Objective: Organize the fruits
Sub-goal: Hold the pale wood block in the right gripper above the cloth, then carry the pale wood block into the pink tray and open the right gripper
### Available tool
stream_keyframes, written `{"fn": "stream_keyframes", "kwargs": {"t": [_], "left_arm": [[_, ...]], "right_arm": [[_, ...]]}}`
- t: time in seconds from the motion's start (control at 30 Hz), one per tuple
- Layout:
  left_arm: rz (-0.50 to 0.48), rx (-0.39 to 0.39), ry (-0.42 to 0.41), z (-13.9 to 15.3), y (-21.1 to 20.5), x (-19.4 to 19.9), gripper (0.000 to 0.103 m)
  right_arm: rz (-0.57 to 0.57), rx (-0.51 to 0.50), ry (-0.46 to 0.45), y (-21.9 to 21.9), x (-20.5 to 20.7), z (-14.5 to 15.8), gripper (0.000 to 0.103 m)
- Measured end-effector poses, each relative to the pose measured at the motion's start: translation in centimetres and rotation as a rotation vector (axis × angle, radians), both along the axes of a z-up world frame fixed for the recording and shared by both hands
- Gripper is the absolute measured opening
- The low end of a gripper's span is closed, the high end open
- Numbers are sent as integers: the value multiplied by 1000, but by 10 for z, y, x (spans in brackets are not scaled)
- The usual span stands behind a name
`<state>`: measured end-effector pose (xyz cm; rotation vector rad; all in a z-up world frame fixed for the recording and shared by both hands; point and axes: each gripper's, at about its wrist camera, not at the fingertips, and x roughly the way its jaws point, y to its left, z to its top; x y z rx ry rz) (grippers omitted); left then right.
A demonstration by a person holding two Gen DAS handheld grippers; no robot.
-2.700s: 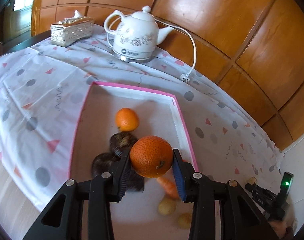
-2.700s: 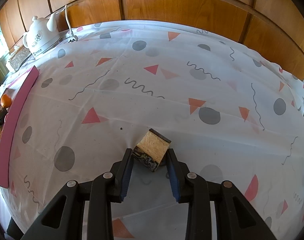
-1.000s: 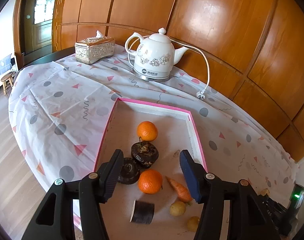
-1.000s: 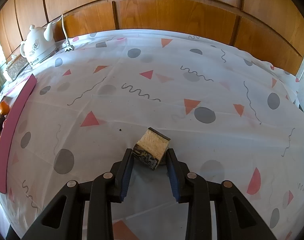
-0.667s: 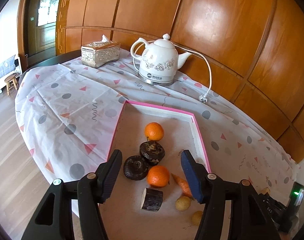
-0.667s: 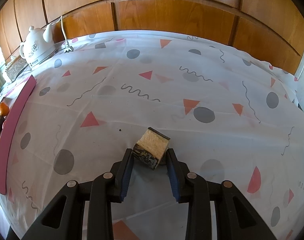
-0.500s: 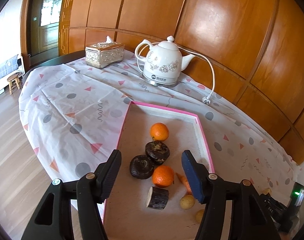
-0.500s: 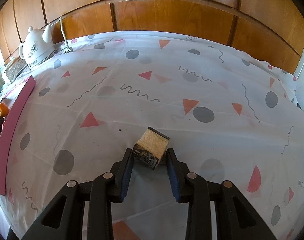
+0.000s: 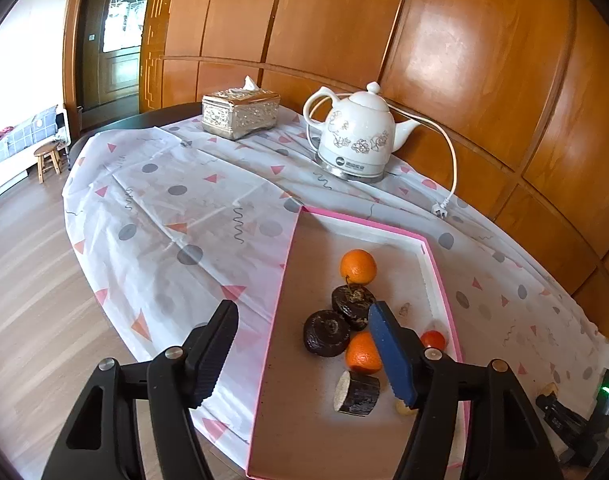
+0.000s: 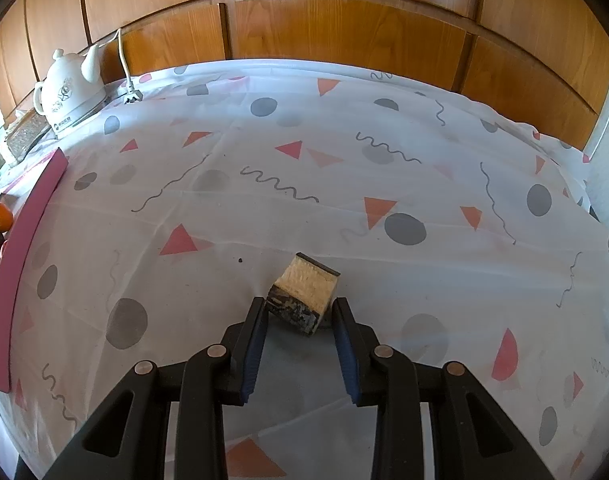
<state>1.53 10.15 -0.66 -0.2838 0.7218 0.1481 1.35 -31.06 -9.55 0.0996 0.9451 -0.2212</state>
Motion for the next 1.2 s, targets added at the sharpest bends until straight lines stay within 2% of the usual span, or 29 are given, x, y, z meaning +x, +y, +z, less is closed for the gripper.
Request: {"fn": "stream_keyframes", "kwargs": {"t": [0.4, 0.57, 0.7, 0.8, 1.0, 1.2], "left_arm": [[48, -9, -9, -2, 12, -3, 72], [68, -12, -4, -5, 16, -3, 76], [73, -15, 1, -7, 18, -3, 77], [74, -16, 3, -7, 19, -2, 77], [81, -25, 13, -10, 23, -1, 77], [96, -29, 23, -14, 28, 1, 78]], "right_arm": [[-7, 4, 10, 4, -3, 2, 30], [23, 52, 27, 10, -4, 5, 30], [108, 97, 16, 33, -5, 15, 28], [217, 116, 1, 62, -3, 26, 26], [424, 74, -18, 128, 0, 41, 24], [501, 124, -38, 155, 7, 57, 24]]}}
